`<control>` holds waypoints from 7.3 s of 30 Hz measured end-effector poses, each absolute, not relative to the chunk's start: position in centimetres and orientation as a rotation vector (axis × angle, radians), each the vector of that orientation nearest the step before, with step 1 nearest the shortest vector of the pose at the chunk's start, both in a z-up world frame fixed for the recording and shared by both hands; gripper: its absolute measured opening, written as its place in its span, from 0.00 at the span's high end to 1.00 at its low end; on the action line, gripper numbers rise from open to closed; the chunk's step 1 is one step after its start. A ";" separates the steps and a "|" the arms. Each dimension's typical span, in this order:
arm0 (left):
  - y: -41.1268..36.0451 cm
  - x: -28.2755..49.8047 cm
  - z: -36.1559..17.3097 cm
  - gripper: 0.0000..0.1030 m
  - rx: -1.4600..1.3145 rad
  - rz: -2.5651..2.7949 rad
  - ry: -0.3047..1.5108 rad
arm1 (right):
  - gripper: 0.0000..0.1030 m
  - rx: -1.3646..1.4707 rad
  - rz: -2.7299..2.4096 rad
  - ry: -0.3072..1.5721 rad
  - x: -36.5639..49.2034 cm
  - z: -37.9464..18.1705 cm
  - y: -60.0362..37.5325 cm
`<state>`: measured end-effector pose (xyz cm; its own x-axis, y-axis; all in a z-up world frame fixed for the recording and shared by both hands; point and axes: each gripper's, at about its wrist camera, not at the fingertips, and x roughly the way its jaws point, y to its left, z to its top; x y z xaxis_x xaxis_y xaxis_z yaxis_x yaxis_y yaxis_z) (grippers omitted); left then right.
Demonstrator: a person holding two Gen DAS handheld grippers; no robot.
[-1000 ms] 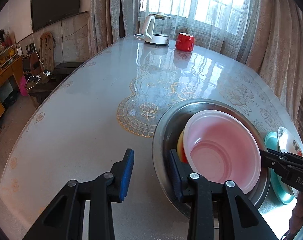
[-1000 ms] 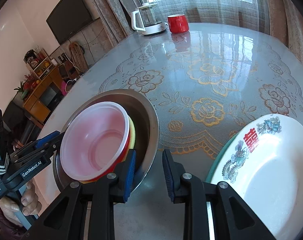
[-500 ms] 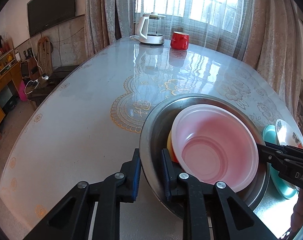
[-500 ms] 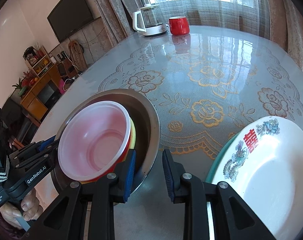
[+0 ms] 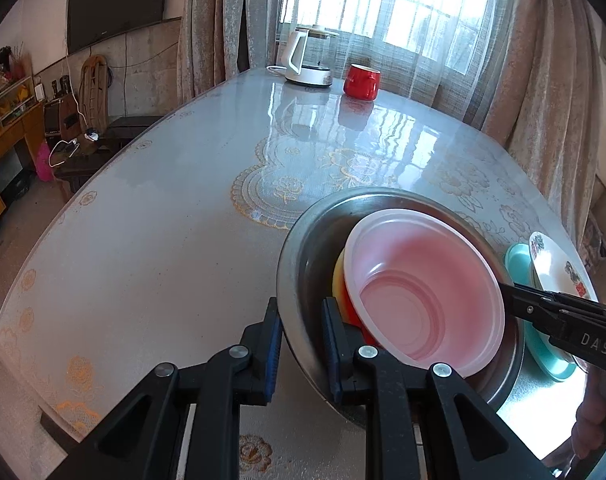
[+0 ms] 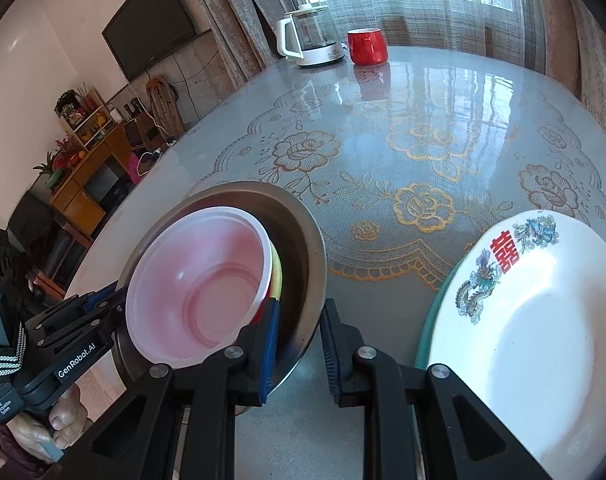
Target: Organize plates and bowls
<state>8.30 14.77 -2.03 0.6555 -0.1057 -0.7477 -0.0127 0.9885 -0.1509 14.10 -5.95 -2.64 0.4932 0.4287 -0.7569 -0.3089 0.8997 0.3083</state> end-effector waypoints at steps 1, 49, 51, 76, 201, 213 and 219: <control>14.9 8.0 -2.1 0.80 -0.156 -0.054 0.851 | 0.79 0.137 0.451 0.954 14.0 -2.7 -5.9; 6.3 3.7 5.1 0.76 -0.151 -0.353 0.694 | 0.75 0.368 0.377 0.674 5.4 2.8 -16.7; 4.7 4.1 5.2 0.76 -0.140 -0.382 0.699 | 0.75 0.376 0.344 0.660 4.8 3.0 -18.1; -5.8 9.3 3.6 0.75 -0.031 -0.511 0.777 | 0.75 0.500 0.141 0.691 4.8 -0.1 -27.3; -2.2 0.5 2.2 0.40 0.020 -0.137 0.672 | 0.62 0.207 -0.134 0.571 -0.1 0.5 -20.6; -2.9 0.1 2.3 0.36 0.035 -0.146 0.665 | 0.62 0.222 -0.140 0.560 -0.3 0.8 -21.0; -2.9 0.0 2.1 0.32 0.036 -0.141 0.664 | 0.62 0.224 -0.137 0.567 -0.3 0.8 -21.1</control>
<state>-0.01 -2.90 2.11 0.7783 -0.1184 -0.6167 0.1416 0.9899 -0.0114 -0.32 -21.12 0.77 0.8353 -0.0671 -0.5457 0.1899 0.9667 0.1719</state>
